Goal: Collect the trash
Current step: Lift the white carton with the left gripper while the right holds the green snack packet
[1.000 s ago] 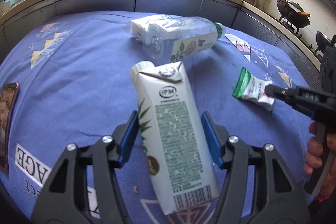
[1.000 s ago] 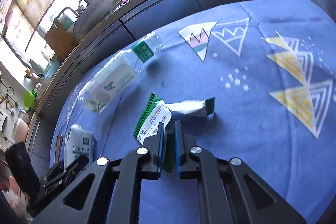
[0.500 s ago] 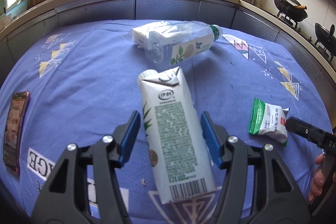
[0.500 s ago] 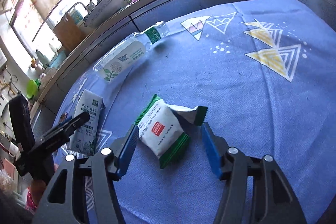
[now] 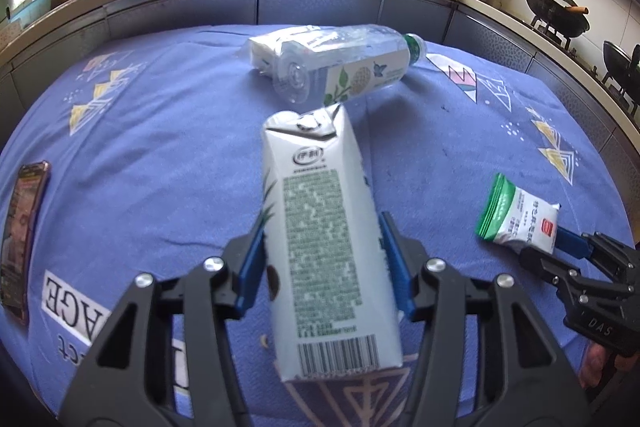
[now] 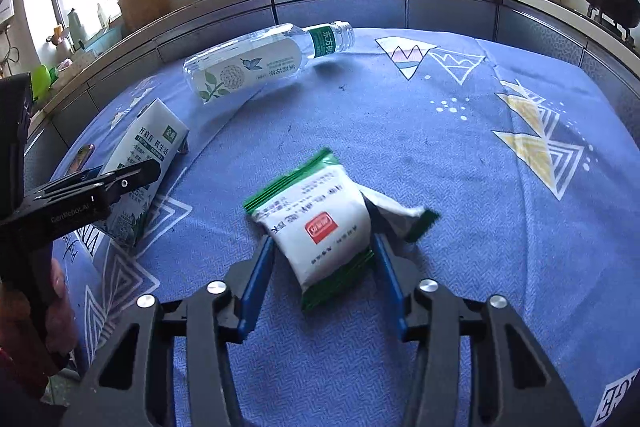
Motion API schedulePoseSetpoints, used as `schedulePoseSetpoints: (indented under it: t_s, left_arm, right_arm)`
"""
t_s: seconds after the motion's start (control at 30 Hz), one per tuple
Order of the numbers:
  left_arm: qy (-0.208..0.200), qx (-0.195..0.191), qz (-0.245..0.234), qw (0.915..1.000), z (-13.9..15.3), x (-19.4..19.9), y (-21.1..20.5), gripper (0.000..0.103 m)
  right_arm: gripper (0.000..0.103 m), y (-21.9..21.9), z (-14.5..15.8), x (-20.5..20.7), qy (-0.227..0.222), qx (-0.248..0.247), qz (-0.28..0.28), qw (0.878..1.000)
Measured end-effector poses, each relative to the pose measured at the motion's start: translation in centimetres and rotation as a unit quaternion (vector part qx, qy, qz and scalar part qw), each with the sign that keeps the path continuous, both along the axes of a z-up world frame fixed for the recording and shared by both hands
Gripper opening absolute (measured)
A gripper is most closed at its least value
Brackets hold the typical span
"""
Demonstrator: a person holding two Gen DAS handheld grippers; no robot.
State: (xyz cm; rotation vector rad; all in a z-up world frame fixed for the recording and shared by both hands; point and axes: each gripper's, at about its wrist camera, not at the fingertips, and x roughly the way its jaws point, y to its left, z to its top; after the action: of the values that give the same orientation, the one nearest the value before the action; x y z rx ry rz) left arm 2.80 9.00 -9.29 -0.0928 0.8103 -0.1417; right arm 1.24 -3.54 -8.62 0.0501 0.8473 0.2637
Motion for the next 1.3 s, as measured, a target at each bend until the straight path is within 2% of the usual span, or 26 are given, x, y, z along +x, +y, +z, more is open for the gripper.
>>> schedulePoseSetpoints:
  t_s: [0.13, 0.2, 0.43, 0.7, 1.1, 1.3]
  left_arm:
    - [-0.001, 0.001, -0.009, 1.0, 0.2, -0.2, -0.6, 0.051]
    - [-0.004, 0.005, -0.013, 0.9999, 0.3, -0.3, -1.0, 0.051]
    - [-0.016, 0.029, -0.018, 0.9993, 1.0, -0.5, -2.6, 0.05]
    - [-0.023, 0.027, -0.024, 0.9991, 1.7, -0.5, -3.7, 0.048]
    - [-0.025, 0.021, -0.032, 0.999, 1.7, -1.1, -4.7, 0.048]
    - [-0.019, 0.023, -0.031, 0.9991, 1.1, -1.3, -4.9, 0.048]
  right_arm:
    - [0.029, -0.3, 0.3, -0.2, -0.007, 0.008, 0.001, 1.0]
    - [0.027, -0.5, 0.4, -0.3, -0.009, 0.011, 0.001, 1.0]
    - [0.027, -1.6, 1.3, -0.9, -0.03, 0.012, -0.022, 0.999]
    - [0.027, -3.7, 1.9, -1.3, -0.045, 0.024, -0.048, 0.998]
    - [0.027, -4.3, 1.5, -1.8, -0.04, 0.031, -0.047, 0.998]
    - [0.027, -4.3, 0.7, -1.7, -0.021, 0.03, -0.04, 0.998]
